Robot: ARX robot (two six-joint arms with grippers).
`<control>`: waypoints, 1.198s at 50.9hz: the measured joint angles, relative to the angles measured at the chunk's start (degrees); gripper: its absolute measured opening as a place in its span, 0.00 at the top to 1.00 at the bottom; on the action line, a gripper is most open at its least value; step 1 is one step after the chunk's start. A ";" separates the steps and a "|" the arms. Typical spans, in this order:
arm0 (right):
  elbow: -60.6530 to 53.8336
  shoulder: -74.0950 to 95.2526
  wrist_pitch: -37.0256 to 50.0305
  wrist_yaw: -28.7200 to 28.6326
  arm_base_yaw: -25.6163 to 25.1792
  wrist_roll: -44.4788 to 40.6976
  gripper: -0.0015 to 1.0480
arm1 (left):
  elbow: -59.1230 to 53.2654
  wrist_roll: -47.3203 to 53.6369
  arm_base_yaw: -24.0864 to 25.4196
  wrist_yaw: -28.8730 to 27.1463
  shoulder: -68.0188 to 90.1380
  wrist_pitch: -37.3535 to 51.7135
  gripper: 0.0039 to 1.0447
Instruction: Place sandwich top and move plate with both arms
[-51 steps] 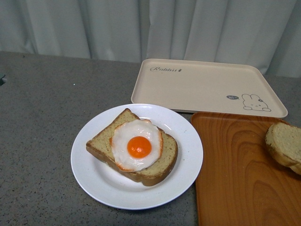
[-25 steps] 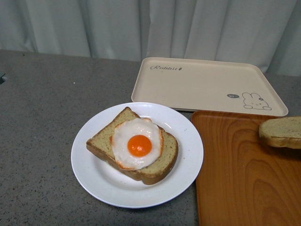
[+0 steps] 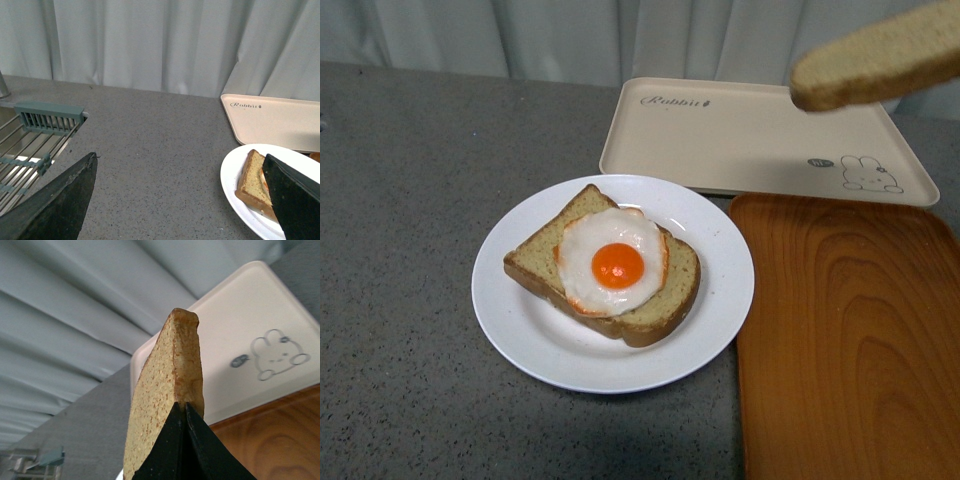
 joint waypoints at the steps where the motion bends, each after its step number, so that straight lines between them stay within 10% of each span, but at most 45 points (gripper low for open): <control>1: 0.37 0.28 0.57 0.11 1.07 0.17 0.99 | 0.00 0.00 0.00 0.00 0.00 0.00 0.06; 25: 4.92 18.88 13.33 0.28 21.05 4.68 0.99 | 0.00 0.00 0.00 0.00 0.00 0.00 0.06; 61: 3.54 29.62 18.99 0.22 25.33 7.39 0.99 | 0.00 0.00 0.00 0.00 0.00 0.00 0.06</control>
